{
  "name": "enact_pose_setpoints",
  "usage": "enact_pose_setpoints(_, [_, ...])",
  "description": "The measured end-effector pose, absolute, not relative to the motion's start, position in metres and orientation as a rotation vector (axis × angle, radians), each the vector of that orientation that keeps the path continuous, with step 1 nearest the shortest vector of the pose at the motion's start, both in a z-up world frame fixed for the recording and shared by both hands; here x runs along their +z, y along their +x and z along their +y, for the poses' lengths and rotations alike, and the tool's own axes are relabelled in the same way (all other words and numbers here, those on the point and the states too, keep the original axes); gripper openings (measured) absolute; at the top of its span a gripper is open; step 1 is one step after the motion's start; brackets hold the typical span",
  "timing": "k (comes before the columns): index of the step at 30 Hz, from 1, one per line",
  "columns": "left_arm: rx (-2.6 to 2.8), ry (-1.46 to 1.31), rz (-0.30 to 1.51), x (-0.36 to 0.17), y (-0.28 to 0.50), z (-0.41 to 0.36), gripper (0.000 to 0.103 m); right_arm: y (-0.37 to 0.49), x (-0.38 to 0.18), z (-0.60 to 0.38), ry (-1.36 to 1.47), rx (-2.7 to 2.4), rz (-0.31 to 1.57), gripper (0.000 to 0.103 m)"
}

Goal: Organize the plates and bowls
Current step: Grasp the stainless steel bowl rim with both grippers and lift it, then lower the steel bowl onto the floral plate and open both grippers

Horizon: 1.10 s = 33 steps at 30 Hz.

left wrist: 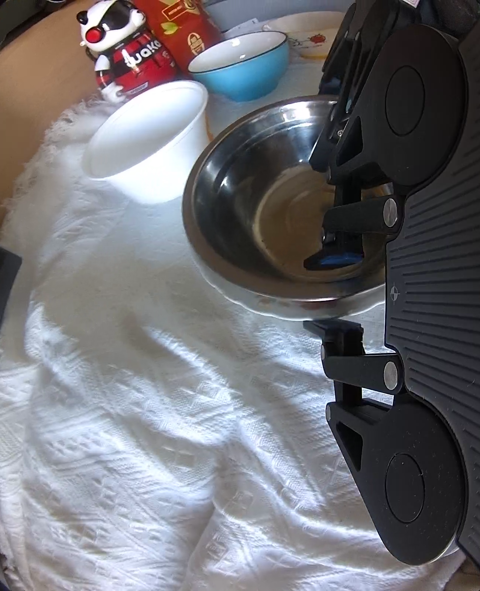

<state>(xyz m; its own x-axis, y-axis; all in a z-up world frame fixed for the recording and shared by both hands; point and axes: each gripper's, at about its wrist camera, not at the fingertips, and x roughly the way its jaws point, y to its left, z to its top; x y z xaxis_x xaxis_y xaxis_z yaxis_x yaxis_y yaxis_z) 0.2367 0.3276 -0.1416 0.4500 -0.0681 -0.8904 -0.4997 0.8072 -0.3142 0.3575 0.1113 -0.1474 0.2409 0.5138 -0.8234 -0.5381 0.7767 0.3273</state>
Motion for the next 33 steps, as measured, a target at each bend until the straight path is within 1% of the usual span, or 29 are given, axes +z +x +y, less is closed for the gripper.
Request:
enact_pose_setpoints(3, [0.287,-0.591,1.094,-0.141,0.238,0.329,0.027,0.354,-0.147,0.113,-0.043,0.704,1.112,0.062])
enact_pose_setpoints(8, [0.296,-0.568,1.107,-0.136,0.244,0.334,0.026,0.352,-0.145,0.119,-0.044,0.66,1.128,0.062])
enact_pose_setpoints(16, [0.361,-0.531,1.077,-0.129,0.244,0.355,0.026,0.349,-0.144,0.133,0.012,0.684,1.16,0.062])
enact_pose_setpoints(20, [0.35,-0.545,1.067,-0.129,0.239,0.358,0.026,0.342,-0.144,0.14,-0.021,0.686,1.131,0.066])
enact_pose_setpoints(23, [0.346,-0.572,1.045,-0.126,0.233,0.362,0.026,0.343,-0.144,0.136,-0.001,0.693,1.131,0.066])
enact_pose_setpoints(26, [0.354,-0.583,0.997,-0.113,0.228,0.364,0.025,0.34,-0.134,0.124,0.015,0.693,1.087,0.066])
enact_pose_setpoints(31, [0.387,-0.526,0.861,-0.071,0.228,0.351,0.025,0.33,-0.11,0.094,0.0,0.651,0.965,0.067])
enact_pose_setpoints(33, [0.35,-0.527,0.822,-0.06,0.236,0.337,0.025,0.327,-0.101,0.075,-0.002,0.612,0.921,0.074])
